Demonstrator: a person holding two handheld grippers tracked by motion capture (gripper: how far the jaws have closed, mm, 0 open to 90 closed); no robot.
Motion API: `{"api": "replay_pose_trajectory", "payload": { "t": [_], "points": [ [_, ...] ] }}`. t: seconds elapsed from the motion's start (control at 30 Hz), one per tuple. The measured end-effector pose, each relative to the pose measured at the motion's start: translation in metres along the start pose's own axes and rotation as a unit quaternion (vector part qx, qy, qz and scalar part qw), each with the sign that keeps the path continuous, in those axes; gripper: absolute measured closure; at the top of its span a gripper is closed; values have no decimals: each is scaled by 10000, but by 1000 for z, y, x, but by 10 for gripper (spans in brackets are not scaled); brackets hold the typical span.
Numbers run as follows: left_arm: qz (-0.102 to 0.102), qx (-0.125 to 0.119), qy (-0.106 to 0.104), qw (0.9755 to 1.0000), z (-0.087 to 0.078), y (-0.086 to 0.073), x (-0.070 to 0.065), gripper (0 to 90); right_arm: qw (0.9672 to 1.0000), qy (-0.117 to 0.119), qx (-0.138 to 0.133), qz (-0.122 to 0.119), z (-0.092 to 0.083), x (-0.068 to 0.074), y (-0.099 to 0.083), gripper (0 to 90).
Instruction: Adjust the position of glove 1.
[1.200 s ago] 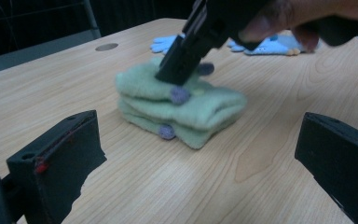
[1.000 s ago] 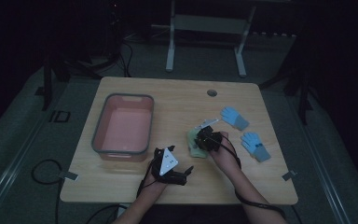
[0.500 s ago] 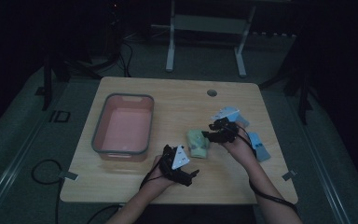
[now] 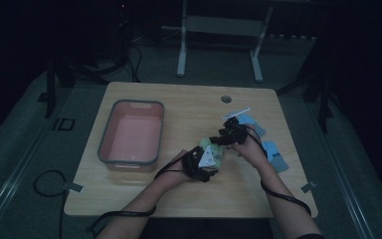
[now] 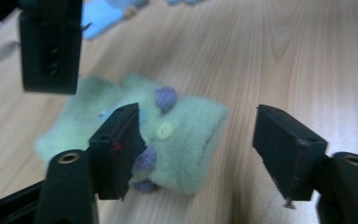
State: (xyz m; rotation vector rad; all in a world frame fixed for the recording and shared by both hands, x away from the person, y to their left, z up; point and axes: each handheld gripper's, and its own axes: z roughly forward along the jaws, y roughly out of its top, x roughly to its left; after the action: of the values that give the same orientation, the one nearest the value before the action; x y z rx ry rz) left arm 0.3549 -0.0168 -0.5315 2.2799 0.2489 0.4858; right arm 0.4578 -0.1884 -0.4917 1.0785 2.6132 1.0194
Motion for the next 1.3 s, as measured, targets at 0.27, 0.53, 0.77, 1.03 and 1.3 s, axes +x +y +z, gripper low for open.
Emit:
{"api": "replay_pose_trajectory", "payload": {
  "t": [0.27,0.53,0.77,1.03,1.3],
  "points": [
    [229,387,-90,9989,21,-6,1,374,9971,408,467,436,29,-15,-14,340],
    [425,491,300,9974,23,-5,-1,588,9906,898,702,761,34,-18,-18,626],
    [512,657,242,9962,17,4,4,732,9925,744,576,780,26,-12,-12,709],
    [556,758,205,9954,-2,18,13,753,9933,777,377,774,13,-5,-2,712],
    [677,836,253,9939,-28,31,20,756,9940,852,207,650,-2,5,15,713]
  ]
}}
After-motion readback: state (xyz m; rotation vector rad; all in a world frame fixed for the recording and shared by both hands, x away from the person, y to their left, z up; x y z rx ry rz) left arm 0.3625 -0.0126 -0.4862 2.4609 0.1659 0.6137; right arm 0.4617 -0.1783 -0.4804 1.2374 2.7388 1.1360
